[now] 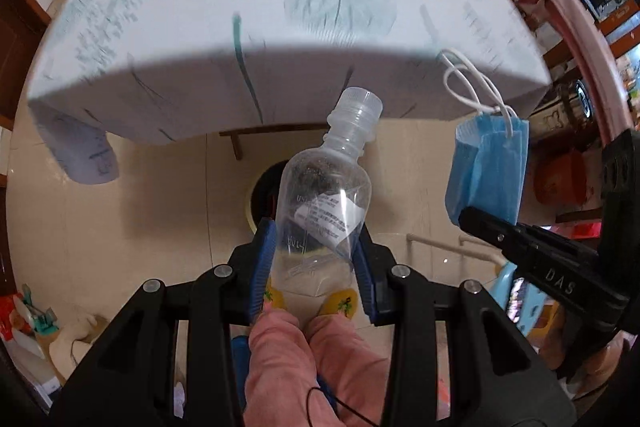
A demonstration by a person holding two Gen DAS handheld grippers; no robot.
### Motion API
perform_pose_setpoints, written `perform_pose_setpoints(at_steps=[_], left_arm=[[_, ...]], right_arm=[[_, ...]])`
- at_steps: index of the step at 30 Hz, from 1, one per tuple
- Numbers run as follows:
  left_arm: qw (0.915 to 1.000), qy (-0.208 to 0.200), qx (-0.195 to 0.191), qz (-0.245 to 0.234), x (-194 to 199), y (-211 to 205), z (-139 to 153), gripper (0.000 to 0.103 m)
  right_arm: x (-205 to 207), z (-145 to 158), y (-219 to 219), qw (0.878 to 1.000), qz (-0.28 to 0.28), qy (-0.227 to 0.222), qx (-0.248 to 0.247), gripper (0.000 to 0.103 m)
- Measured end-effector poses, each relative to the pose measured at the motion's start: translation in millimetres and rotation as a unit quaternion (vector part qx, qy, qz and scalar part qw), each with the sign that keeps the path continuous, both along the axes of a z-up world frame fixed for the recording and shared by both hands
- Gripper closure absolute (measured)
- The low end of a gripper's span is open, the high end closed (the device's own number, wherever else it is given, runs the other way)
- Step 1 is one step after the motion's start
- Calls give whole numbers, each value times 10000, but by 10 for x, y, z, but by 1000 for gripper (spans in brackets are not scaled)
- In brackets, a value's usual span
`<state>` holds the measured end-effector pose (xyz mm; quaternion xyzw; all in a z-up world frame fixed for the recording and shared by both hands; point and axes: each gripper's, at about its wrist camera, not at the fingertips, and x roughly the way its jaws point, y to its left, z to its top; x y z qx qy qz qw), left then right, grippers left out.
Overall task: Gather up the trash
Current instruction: 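Carry the clear bottle and blue mask down to the black trash bin, then open both tools to drop the bottle and mask into the bin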
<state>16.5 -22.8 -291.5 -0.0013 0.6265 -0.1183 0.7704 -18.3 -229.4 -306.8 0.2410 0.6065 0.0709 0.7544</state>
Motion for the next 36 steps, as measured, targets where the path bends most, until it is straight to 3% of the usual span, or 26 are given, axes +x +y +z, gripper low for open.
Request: perform_pose_setpoints(at_steps=[11, 20, 25, 27, 29, 32, 36], left_arm=[[9996, 231, -13, -144, 136, -38, -1700, 69], [9989, 402, 43, -252, 278, -100, -2833, 68], [9977, 556, -67, -372, 346, -133, -3142, 61], [9975, 586, 0, -392, 361, -143, -3213, 56], [9974, 592, 5, -413, 380, -139, -3250, 56], [9977, 575, 43, -364, 411, -110, -3232, 55], [9980, 543, 86, -323, 434, -51, -3187, 55]], right_arm=[[167, -1719, 128, 9979, -355, 549, 12, 94], [200, -3032, 325, 9946, -352, 978, -44, 94], [302, -3582, 361, 9942, -261, 1036, -105, 88], [331, -3713, 358, 9935, -302, 1086, -121, 74], [362, -3761, 327, 9938, -429, 1022, -105, 48], [423, -3781, 267, 9944, -536, 901, -164, 40], [468, -3708, 221, 9942, -620, 866, -158, 39]])
